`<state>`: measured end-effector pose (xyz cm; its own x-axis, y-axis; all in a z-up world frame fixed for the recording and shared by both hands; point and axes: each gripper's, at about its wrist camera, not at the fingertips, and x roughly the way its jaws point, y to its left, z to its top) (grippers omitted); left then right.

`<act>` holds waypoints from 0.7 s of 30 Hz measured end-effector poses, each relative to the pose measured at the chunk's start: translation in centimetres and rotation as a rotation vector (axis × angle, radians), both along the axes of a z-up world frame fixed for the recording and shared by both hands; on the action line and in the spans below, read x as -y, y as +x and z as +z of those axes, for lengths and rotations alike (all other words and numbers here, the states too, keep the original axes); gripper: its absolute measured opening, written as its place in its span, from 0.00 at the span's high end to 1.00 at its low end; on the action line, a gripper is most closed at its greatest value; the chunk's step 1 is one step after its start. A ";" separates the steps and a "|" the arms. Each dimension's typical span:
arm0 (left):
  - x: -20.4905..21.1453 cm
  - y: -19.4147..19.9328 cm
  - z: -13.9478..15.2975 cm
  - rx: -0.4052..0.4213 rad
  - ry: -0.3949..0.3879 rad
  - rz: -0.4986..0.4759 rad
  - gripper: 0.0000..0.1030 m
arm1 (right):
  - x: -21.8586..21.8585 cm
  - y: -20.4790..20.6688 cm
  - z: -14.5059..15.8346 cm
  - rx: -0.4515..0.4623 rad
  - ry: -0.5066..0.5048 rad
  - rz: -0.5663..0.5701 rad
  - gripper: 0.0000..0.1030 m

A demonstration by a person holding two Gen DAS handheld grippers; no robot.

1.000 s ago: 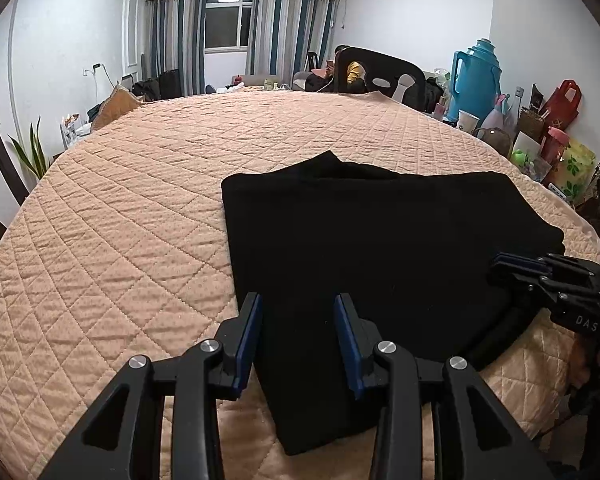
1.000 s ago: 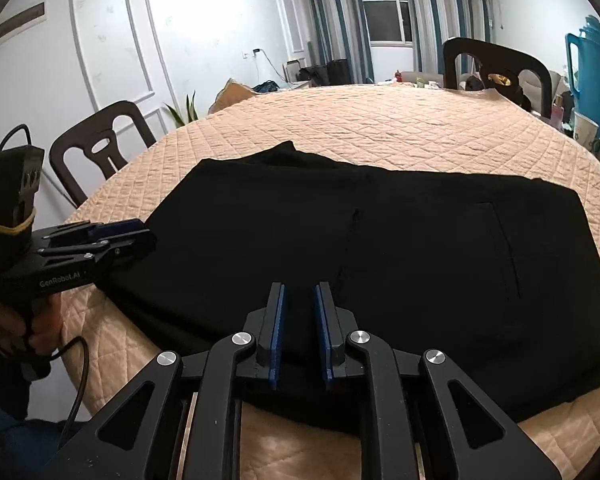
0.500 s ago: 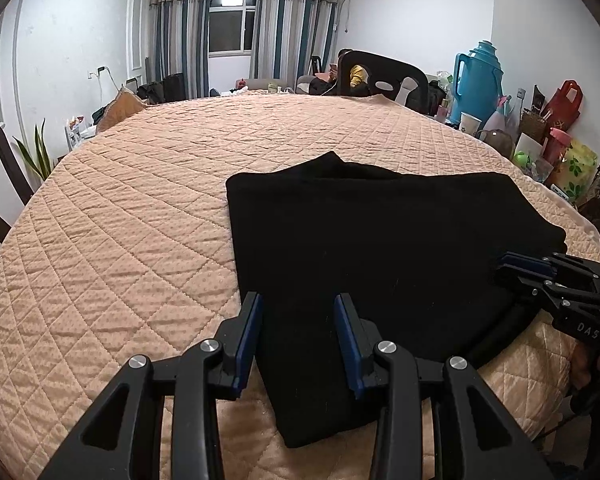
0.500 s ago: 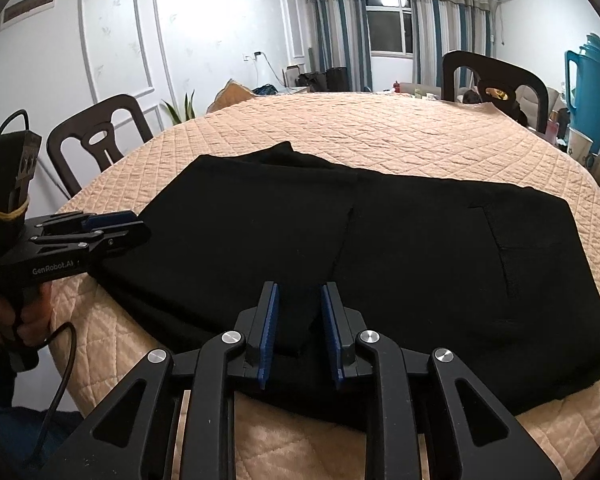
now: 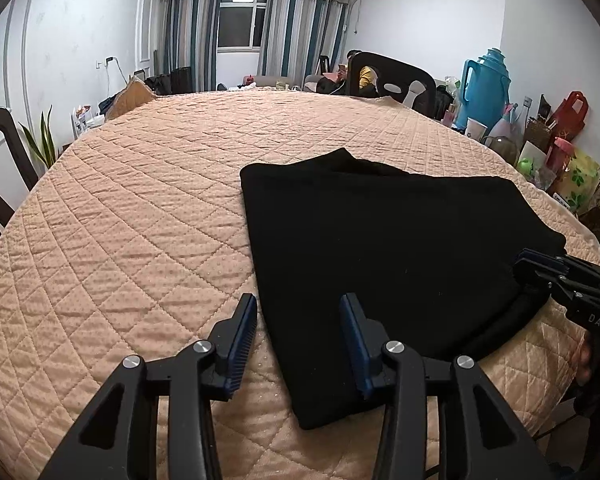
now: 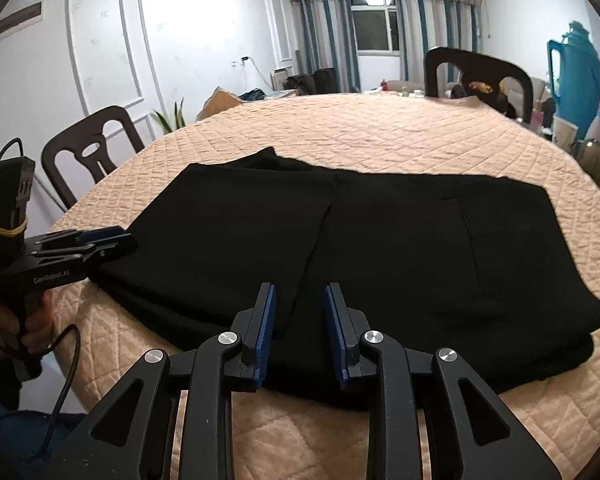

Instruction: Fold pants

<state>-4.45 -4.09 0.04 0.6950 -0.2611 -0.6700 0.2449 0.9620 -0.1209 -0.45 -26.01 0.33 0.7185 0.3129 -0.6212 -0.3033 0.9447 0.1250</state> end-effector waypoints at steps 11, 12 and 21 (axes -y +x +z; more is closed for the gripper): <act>-0.2 0.2 0.1 -0.001 0.008 0.020 0.55 | 1.0 0.4 -0.6 -0.012 -0.015 -0.058 0.75; -0.2 0.3 0.2 0.001 0.012 0.025 0.55 | 1.3 0.4 -0.6 -0.014 -0.014 -0.067 0.75; -0.1 1.3 0.6 0.009 0.043 0.039 0.56 | 0.1 0.8 0.6 0.017 0.038 -0.036 0.75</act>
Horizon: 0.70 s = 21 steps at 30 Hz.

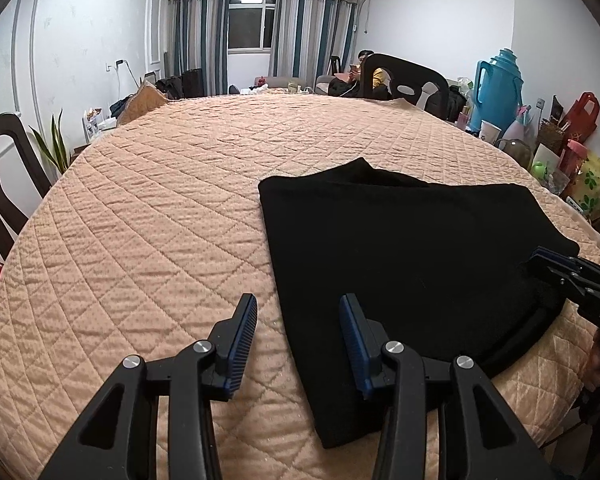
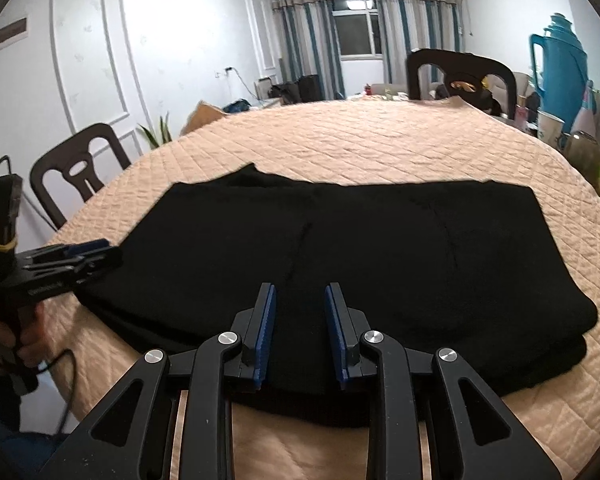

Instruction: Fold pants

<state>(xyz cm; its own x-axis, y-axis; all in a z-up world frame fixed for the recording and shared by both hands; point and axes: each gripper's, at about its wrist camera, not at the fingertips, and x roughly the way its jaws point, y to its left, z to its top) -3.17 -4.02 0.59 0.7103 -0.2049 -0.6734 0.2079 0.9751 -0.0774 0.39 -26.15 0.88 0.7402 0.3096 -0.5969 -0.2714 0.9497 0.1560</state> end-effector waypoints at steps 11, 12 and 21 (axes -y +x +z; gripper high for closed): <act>0.6 1.3 -0.1 -0.020 0.022 0.001 0.56 | 0.1 1.6 -1.0 -0.066 0.012 -0.028 0.75; 0.6 1.3 -0.1 -0.020 0.025 0.002 0.56 | 0.7 1.4 -0.9 -0.061 0.002 -0.053 0.75; 1.5 0.6 0.3 -0.010 0.033 0.006 0.56 | 5.5 -0.9 -0.3 -0.056 0.085 -0.140 0.75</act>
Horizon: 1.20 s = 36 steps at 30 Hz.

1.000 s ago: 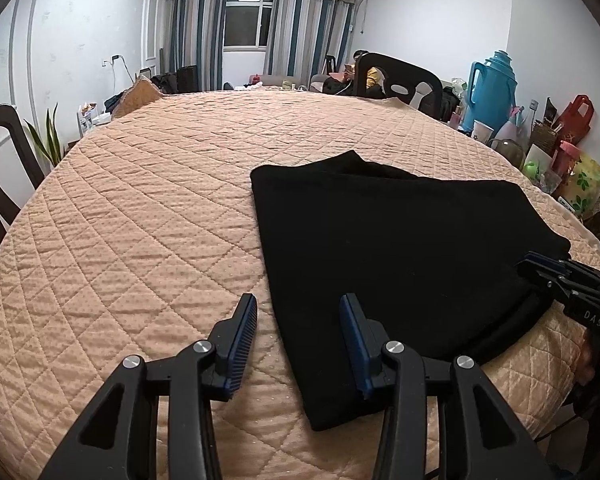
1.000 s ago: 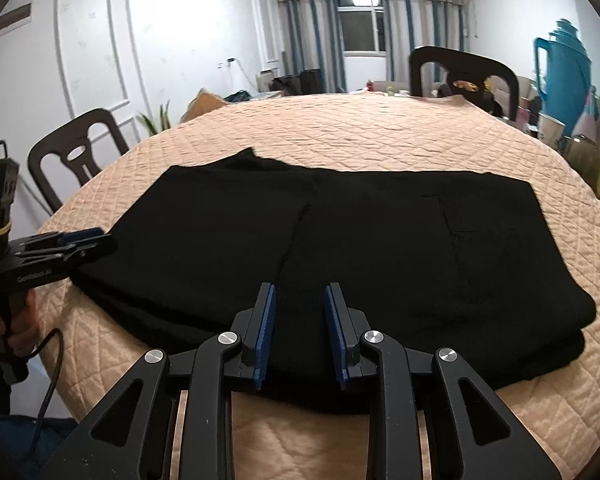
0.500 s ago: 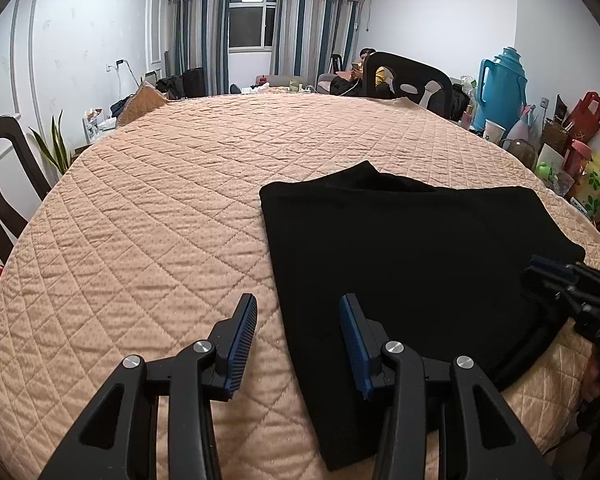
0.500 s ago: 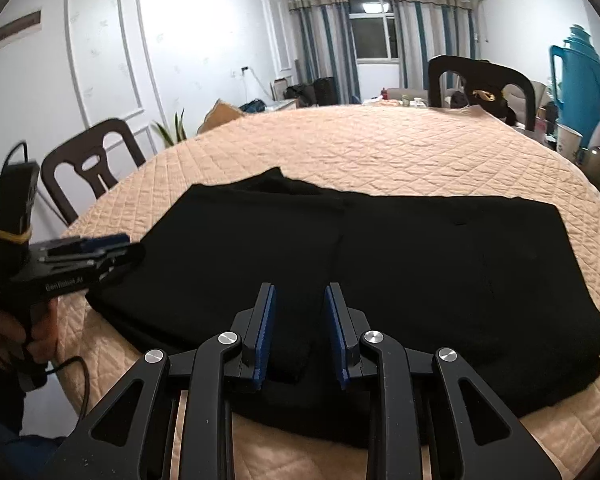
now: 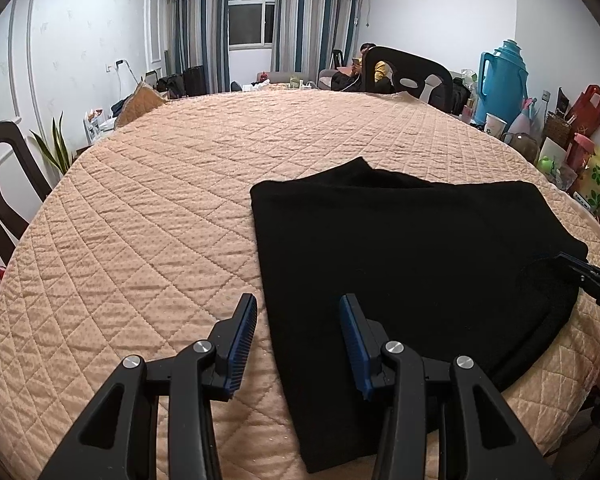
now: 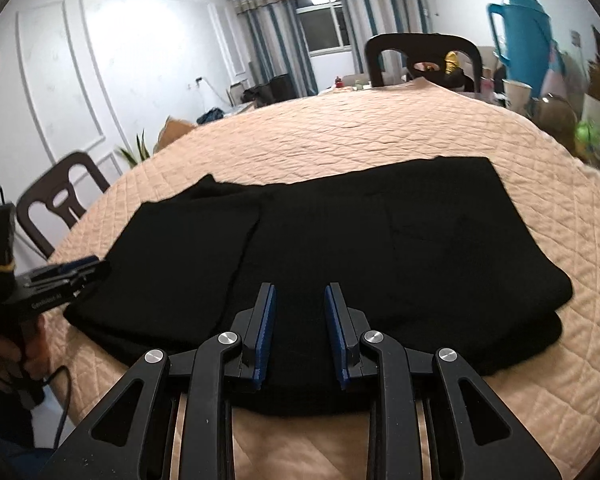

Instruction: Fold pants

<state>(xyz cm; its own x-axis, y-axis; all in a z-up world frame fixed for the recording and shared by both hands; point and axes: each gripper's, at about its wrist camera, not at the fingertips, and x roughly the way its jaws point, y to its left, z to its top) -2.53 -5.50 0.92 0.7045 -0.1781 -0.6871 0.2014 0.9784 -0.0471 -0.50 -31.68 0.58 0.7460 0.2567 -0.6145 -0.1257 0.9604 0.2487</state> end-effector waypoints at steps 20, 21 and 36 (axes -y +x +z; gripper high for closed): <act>0.0 -0.7 -0.6 0.005 -0.034 -0.024 0.56 | 9.2 -2.4 -1.3 -0.085 0.270 -0.293 0.45; 0.0 -0.7 -0.6 0.005 -0.036 -0.025 0.55 | 9.4 -2.1 -1.3 -0.079 0.291 -0.294 0.43; -0.2 -0.6 -0.7 0.002 -0.043 -0.026 0.55 | 10.2 1.8 -1.6 -0.057 0.369 -0.367 0.60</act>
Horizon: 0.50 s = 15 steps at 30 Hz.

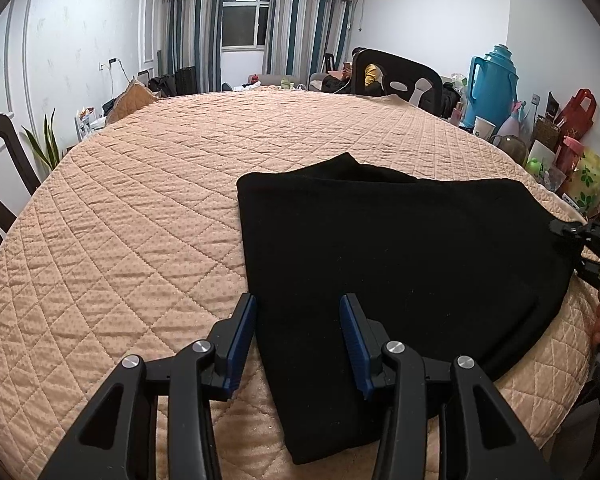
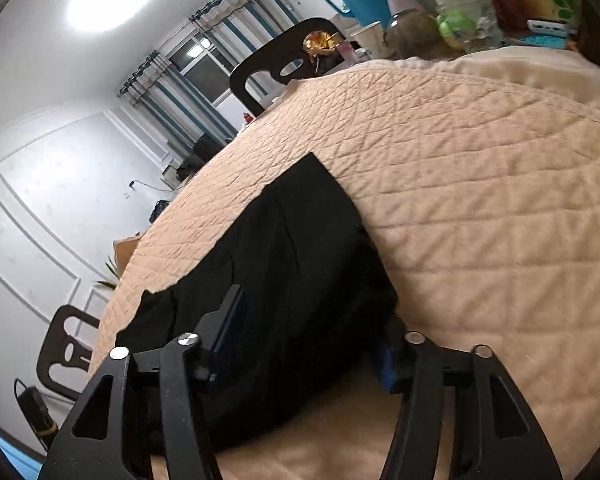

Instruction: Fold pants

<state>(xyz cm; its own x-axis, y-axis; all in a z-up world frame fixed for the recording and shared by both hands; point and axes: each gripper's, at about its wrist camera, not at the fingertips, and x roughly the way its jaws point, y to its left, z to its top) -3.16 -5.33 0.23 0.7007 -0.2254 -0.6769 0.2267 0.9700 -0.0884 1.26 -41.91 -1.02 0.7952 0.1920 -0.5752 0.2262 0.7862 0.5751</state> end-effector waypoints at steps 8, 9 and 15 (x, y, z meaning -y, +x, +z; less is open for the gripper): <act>-0.9 -0.4 0.5 0.009 -0.042 0.006 0.55 | -3.2 0.7 4.8 0.117 -0.084 0.133 0.80; -1.2 -0.5 0.6 0.014 -0.046 0.012 0.55 | -4.1 0.9 5.6 0.136 -0.096 0.164 0.80; -3.8 -1.1 1.1 0.033 -0.078 0.073 0.55 | -13.0 2.5 8.4 0.227 -0.144 0.433 0.81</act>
<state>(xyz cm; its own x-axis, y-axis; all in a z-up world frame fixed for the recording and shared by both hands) -4.28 -1.57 1.30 0.7385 -0.2239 -0.6360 0.1594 0.9745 -0.1580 3.79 -28.86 7.35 0.7679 0.4632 -0.4424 -0.2561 0.8551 0.4508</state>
